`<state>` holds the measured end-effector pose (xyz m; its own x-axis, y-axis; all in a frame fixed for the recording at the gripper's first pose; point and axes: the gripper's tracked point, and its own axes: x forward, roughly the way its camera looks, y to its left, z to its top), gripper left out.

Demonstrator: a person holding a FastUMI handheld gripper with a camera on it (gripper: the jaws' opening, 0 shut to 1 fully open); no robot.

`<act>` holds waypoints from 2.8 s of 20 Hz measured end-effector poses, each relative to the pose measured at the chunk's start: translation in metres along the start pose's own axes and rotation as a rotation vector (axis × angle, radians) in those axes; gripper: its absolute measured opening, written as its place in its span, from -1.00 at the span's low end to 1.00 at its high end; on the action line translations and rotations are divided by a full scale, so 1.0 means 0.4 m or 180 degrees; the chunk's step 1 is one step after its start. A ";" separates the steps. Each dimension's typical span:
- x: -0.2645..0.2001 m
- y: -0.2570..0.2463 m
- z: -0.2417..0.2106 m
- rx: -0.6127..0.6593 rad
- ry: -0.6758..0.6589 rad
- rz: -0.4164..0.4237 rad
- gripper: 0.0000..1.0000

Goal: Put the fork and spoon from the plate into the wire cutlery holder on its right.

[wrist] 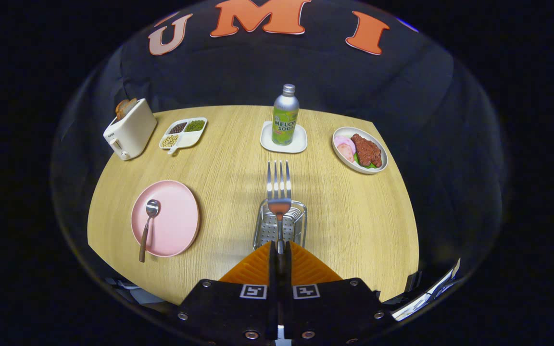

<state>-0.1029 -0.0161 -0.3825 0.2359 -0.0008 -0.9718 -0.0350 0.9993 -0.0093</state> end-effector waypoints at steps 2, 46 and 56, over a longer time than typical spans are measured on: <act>0.015 -0.004 -0.032 0.0000 0.0175 0.0025 -0.89; -0.165 0.198 0.311 0.0023 -0.2434 0.0150 0.69; -0.174 0.456 0.301 -0.0089 -0.2685 0.0564 0.84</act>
<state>-0.0090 0.1705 -0.2882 0.8668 0.1934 -0.4595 -0.1608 0.9809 0.1094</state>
